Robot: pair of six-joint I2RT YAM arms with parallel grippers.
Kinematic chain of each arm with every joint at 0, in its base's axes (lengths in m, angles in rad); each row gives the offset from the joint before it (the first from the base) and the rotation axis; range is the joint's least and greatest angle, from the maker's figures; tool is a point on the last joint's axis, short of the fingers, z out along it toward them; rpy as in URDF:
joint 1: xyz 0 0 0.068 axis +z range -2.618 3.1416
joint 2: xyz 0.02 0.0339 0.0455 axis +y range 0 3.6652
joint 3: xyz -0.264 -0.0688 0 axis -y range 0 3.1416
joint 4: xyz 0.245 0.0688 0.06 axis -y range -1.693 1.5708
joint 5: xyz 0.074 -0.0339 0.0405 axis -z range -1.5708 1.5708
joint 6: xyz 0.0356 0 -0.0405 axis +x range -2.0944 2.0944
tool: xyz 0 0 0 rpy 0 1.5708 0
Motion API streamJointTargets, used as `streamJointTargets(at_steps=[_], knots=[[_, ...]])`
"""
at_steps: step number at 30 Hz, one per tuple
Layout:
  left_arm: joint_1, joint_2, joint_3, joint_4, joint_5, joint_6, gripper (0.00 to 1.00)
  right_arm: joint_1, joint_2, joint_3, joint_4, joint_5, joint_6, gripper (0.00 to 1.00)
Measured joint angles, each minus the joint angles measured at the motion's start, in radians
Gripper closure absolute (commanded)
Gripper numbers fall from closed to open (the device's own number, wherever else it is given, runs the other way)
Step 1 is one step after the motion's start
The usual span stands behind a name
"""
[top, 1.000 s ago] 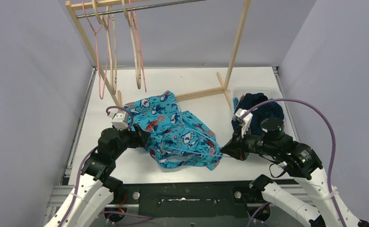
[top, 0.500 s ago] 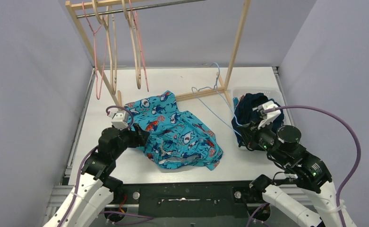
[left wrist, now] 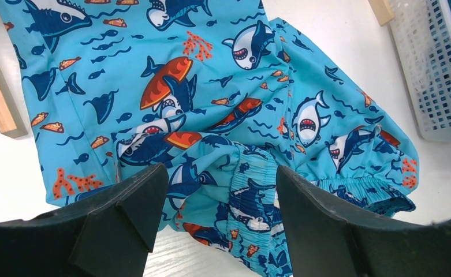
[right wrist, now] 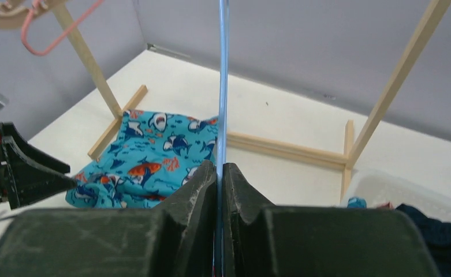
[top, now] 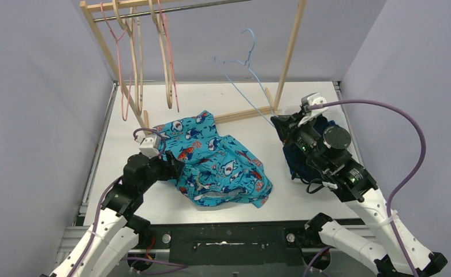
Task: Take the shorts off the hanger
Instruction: Place the hanger on the clothes rod.
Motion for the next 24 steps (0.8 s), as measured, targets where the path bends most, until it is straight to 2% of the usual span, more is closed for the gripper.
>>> streamJointTargets(at_steps=[3,9,17,21,24], knots=[[0.000,0.011,0.000,0.000,0.000,0.000,0.32,0.000,0.060,0.072,0.041,0.000,-0.011,1.00],[0.000,0.032,0.000,0.000,0.000,0.000,0.32,0.002,0.263,0.344,0.076,0.002,-0.027,1.00],[-0.002,0.063,0.000,0.016,0.016,0.000,0.32,0.009,0.529,0.631,-0.035,0.037,-0.051,0.99],[-0.004,0.081,0.000,0.019,0.022,0.001,0.32,0.015,0.619,0.676,-0.106,0.053,-0.052,0.86],[-0.006,0.082,0.000,0.024,0.024,0.001,0.32,0.016,0.639,0.655,-0.148,0.052,-0.050,0.61]])
